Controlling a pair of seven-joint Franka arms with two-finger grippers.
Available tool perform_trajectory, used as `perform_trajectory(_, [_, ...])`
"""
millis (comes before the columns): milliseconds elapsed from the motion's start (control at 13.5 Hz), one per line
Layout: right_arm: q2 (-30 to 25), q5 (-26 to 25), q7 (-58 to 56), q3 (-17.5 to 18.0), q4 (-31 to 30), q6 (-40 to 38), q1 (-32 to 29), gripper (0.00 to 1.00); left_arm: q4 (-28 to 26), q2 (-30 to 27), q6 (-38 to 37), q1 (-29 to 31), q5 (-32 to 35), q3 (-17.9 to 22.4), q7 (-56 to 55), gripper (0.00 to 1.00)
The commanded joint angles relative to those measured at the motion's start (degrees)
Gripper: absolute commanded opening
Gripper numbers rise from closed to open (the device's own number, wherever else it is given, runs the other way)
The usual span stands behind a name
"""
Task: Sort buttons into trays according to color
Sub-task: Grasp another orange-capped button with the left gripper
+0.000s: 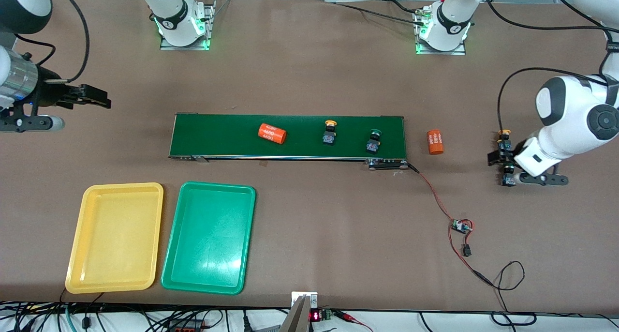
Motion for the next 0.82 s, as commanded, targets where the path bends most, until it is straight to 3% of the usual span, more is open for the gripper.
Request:
perform_trajectory(0, [-2.56, 2.07, 4.17, 0.01, -5.69, 5.38, 2.17, 1.0, 2.91, 5.89, 2.86, 3.83, 2.79, -0.28, 5.15, 1.0])
perform_trajectory(148, [-9.56, 3.04, 5.24, 3.34, -19.71, 16.78, 1.22, 1.0, 5.46, 9.32, 2.95, 4.36, 2.27, -0.28, 7.97, 1.0])
perform_trajectory(297, [-14.5, 3.04, 6.29, 7.55, -29.15, 23.67, -1.67, 1.0, 5.56, 11.26, 3.04, 4.36, 2.17, -0.28, 8.16, 1.0])
perform_trajectory(520, [-17.07, 3.22, 11.97, 18.17, -33.23, 26.85, -7.39, 1.0, 5.56, 13.99, 6.63, 4.45, 2.79, 0.24, 10.86, 1.0])
perform_trajectory(742, [-16.89, 3.92, 26.22, 28.28, -34.19, 30.44, -7.75, 1.0, 5.56, 14.26, 7.17, 4.45, 2.79, 1.04, 16.4, 1.0])
